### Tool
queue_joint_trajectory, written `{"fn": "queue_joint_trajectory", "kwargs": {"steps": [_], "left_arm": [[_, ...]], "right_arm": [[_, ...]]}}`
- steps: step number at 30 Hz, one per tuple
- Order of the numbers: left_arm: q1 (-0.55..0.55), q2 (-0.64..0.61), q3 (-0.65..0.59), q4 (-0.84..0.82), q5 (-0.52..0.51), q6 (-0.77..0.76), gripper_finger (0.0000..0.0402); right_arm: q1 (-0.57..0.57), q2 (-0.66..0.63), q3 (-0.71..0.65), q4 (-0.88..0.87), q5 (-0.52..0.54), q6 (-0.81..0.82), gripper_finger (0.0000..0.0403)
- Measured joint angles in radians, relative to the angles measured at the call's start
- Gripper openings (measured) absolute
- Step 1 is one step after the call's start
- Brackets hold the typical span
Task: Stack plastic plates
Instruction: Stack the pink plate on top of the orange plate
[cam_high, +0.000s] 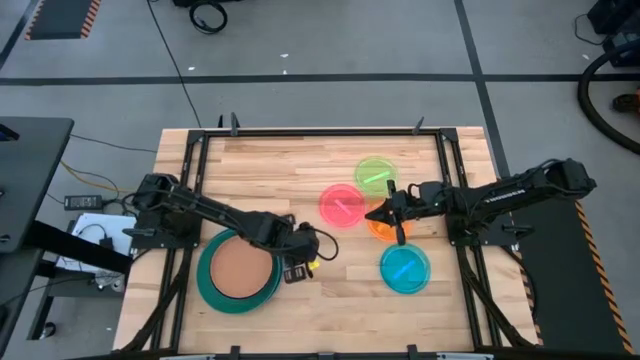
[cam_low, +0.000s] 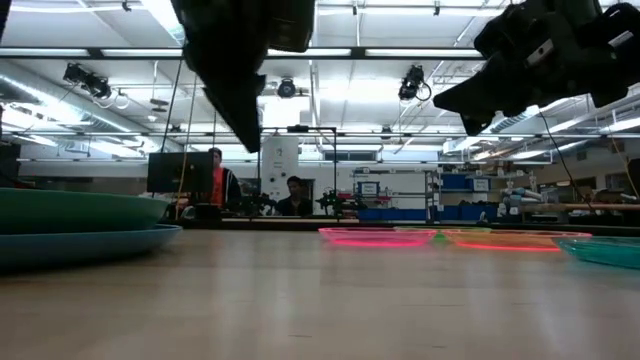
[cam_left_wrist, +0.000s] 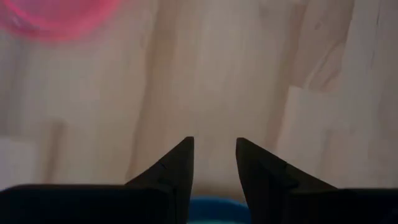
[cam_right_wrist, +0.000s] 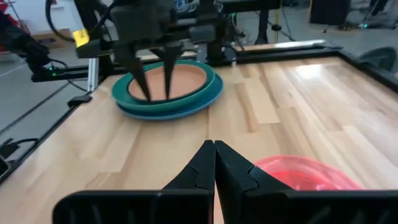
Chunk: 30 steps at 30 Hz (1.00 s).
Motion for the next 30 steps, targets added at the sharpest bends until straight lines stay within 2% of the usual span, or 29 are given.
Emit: {"fn": "queue_joint_trajectory", "kwargs": {"steps": [8, 18, 23, 30], "left_arm": [[0.059, 0.015, 0.000, 0.130, -0.035, 0.256, 0.0127], [0.130, 0.151, -0.002, 0.260, -0.038, 0.515, 0.0127], [0.161, 0.196, -0.001, 0.331, -0.111, 0.667, 0.0127], [0.221, 0.231, -0.001, 0.372, -0.121, 0.830, 0.0127]], "right_arm": [[0.093, 0.000, 0.000, -0.043, 0.074, 0.054, 0.0011], [0.202, 0.000, 0.000, -0.105, 0.197, 0.107, 0.0011], [0.250, 0.000, 0.000, -0.127, 0.245, 0.130, 0.0011], [0.310, 0.000, 0.000, -0.154, 0.318, 0.162, 0.0011]]}}
